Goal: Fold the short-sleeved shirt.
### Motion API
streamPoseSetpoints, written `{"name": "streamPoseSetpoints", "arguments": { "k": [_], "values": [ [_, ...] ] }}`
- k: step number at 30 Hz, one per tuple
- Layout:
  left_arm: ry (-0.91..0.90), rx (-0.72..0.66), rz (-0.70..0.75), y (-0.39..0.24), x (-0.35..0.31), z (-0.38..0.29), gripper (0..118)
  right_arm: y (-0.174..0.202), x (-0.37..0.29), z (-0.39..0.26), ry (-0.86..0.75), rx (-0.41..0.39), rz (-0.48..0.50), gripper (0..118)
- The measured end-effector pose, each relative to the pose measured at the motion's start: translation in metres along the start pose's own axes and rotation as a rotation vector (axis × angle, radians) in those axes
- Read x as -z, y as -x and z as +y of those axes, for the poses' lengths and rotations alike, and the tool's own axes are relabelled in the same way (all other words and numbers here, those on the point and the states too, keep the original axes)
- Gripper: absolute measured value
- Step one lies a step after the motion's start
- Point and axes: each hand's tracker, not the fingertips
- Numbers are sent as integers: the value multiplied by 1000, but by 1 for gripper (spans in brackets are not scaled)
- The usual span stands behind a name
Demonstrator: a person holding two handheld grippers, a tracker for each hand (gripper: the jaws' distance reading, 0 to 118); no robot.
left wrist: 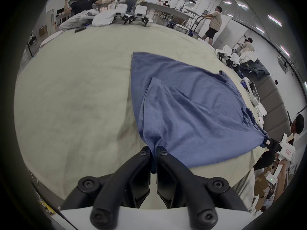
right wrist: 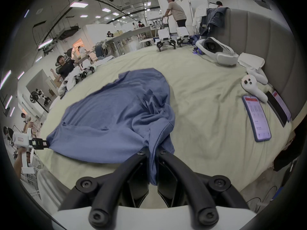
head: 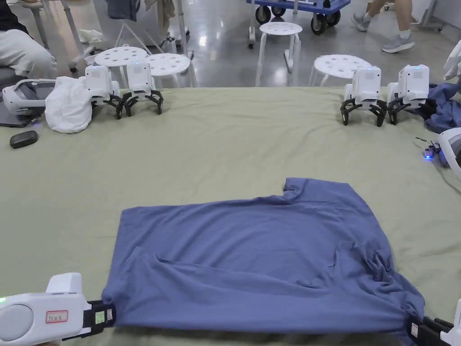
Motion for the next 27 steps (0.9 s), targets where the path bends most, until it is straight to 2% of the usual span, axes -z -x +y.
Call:
{"name": "streamPoseSetpoints", "arguments": {
  "k": [5, 11, 21, 23, 25, 26, 27],
  "values": [
    [-7, -6, 36, -3, 15, -17, 2, -1, 22, -18, 34, -12, -47, 8],
    [-13, 34, 87, -5, 22, -18, 2, 3, 41, -33, 73, -75, -95, 8],
    [-27, 49, 99, 1, 26, -19, 5, 5, 35, -31, 63, -65, -97, 10],
    [-44, 60, 96, -1, 24, -20, 15, 8, 31, -28, 55, -71, -101, 18],
    [-59, 56, 104, -2, 20, -20, 39, 9, 29, -25, 50, -87, -114, 43],
    [-70, 60, 104, -2, 17, -19, 56, 10, 27, -23, 43, -93, -124, 58],
    [-89, 65, 103, -7, 13, -19, 62, 11, 23, -20, 28, -99, -129, 58]
  ]
}}
